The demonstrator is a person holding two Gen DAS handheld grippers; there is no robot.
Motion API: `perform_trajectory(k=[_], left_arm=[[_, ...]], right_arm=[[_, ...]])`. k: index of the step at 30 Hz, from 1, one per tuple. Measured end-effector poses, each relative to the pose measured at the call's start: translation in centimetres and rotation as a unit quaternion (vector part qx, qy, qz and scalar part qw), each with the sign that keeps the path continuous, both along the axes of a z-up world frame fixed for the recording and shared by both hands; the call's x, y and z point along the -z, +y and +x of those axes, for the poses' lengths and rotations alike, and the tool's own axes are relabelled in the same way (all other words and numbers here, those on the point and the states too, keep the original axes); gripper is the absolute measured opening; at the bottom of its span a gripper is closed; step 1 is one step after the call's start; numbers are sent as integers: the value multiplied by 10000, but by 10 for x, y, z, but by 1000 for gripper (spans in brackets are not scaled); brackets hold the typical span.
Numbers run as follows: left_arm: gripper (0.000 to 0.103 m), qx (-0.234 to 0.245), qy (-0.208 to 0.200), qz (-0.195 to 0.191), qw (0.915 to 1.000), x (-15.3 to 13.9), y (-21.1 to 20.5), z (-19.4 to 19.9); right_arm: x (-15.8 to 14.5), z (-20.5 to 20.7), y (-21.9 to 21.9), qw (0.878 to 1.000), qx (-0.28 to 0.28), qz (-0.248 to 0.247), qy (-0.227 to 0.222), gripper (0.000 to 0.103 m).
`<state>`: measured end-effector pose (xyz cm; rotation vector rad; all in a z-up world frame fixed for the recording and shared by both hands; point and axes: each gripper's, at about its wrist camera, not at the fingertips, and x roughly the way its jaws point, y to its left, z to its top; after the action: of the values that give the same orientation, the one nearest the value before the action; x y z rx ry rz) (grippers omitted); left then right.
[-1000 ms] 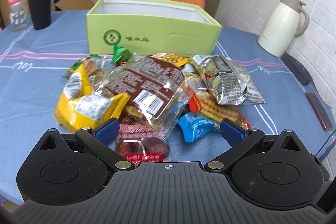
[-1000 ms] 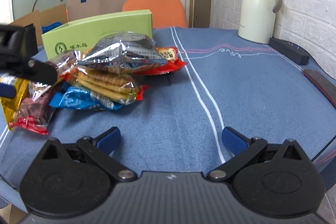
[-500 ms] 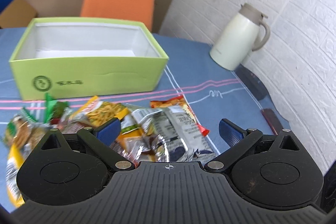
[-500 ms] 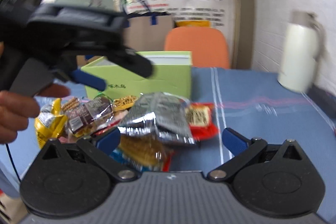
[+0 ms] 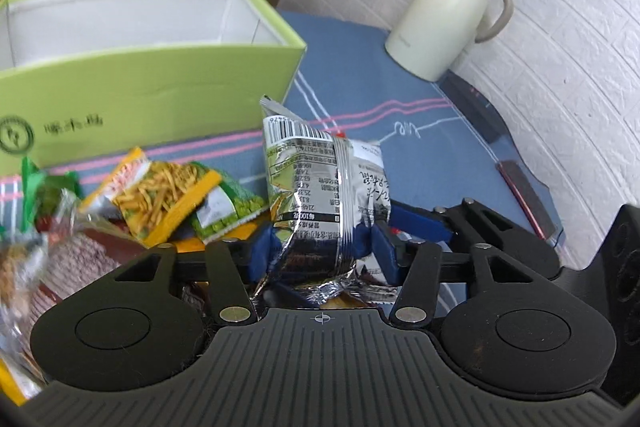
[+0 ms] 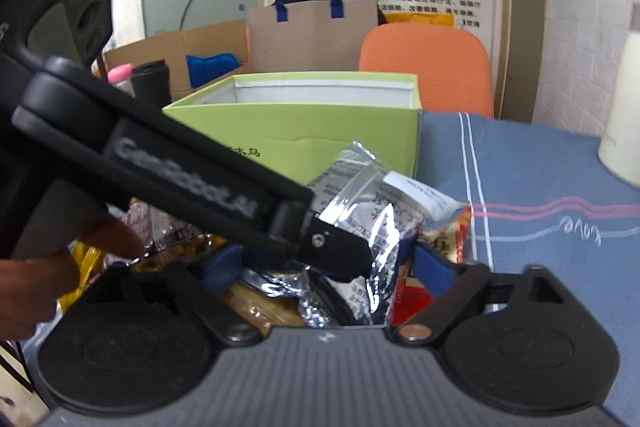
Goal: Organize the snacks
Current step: 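Carry the silver bag over the green box and open the left tool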
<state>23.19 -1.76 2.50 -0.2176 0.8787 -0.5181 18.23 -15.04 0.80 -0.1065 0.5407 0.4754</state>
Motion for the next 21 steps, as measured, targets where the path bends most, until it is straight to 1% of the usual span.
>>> perform_trajectory(k=[3,5,8,11,14,16,18,21], left_arm=[[30,13,-78,-71,9999,-6,5,0],[30,-17,-106,-106,9999,-12,10,0],[30,-47,-348,-146,9993,-34,18,0],[30,-131,-562,-179,9982,-58,25,14],[30,-207,-838,-162,9961,-82,32,40],[31,-285,-975,-85,9948,-94,35,62],[31,-306,-970,-34,9948,-97,37,88],[30,-442,-733,95,9963,-86,38,127]], right_arm=[[-7,0,6,9999,-14,-24,-104,80],[-14,-2,11,9998,-22,-31,-214,80],[-32,5,19,9987,-51,-33,-504,80],[-52,23,28,9966,-133,-92,-805,80],[-73,54,39,9930,-275,-208,-1129,83],[-83,84,46,9921,-359,-284,-1171,85],[-86,113,52,9920,-400,-346,-1147,87],[-81,155,57,9952,-498,-304,-787,86]])
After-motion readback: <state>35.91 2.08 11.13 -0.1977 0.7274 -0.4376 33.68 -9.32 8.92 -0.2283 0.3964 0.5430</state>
